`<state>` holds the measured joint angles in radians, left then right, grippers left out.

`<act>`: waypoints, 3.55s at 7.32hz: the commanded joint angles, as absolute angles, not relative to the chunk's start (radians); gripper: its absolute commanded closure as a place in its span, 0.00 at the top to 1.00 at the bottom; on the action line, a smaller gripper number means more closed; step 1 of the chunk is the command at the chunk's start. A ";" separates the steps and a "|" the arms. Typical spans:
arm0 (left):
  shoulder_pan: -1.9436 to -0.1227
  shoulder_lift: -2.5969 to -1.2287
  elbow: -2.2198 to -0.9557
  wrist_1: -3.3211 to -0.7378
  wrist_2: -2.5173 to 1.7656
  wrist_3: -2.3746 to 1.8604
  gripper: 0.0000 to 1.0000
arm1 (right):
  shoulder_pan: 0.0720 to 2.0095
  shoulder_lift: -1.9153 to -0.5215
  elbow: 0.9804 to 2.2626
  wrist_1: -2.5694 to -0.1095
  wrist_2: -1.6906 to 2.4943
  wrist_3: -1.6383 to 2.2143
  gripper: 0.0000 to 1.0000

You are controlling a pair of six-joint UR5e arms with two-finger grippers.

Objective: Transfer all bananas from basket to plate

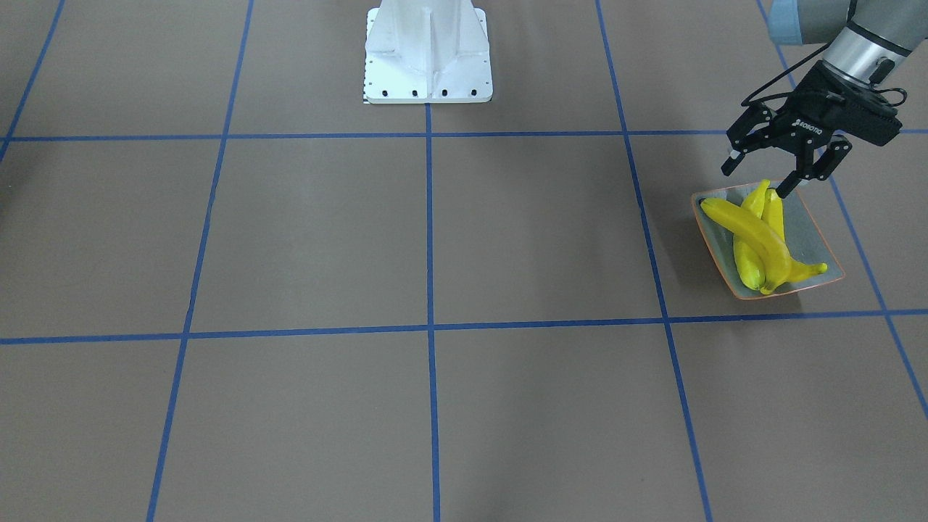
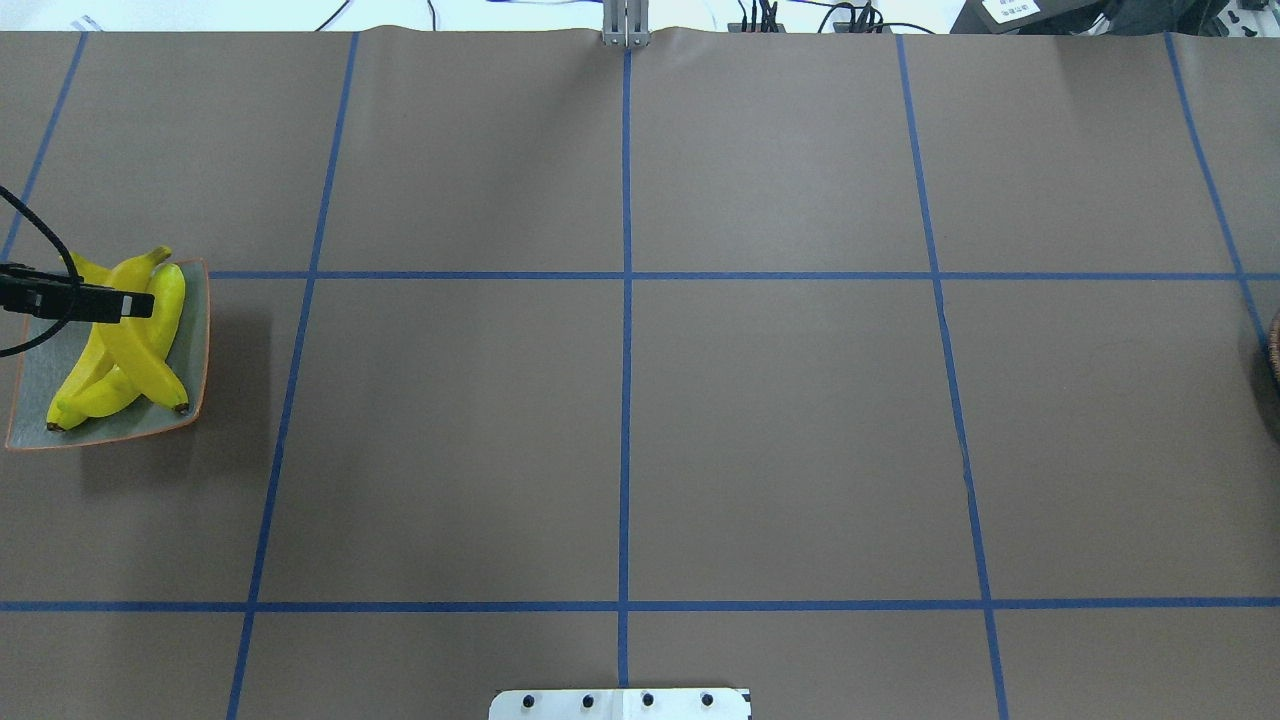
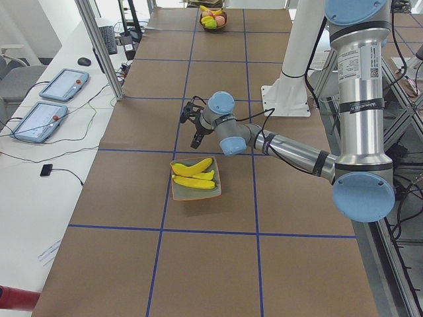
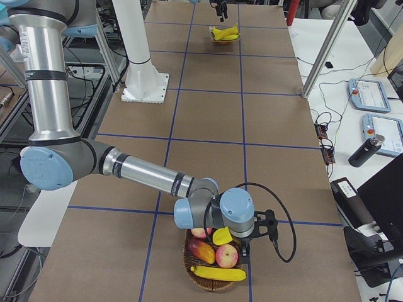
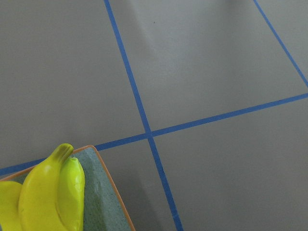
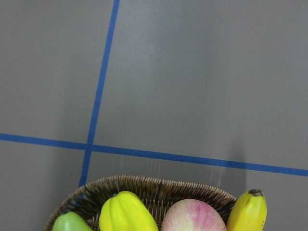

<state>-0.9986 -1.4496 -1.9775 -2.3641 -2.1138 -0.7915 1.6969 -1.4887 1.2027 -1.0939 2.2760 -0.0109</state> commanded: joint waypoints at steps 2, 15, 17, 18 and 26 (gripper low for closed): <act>-0.999 -1.450 -1.977 -2.365 -2.114 -0.792 1.00 | 1.697 -1.465 1.016 -0.947 2.191 0.015 0.97; -0.996 -1.488 -1.964 -2.362 -2.115 -0.792 1.00 | 1.628 -1.396 0.813 -0.741 2.186 0.221 0.79; -0.994 -1.500 -1.950 -2.362 -2.114 -0.792 1.00 | 1.626 -1.397 0.813 -0.739 2.139 0.219 0.75; -0.994 -1.502 -1.944 -2.362 -2.114 -0.792 1.00 | 1.626 -1.399 0.813 -0.739 2.135 0.219 0.70; -0.994 -1.508 -1.942 -2.362 -2.114 -0.792 1.00 | 1.591 -1.437 0.859 -0.738 2.135 0.212 0.00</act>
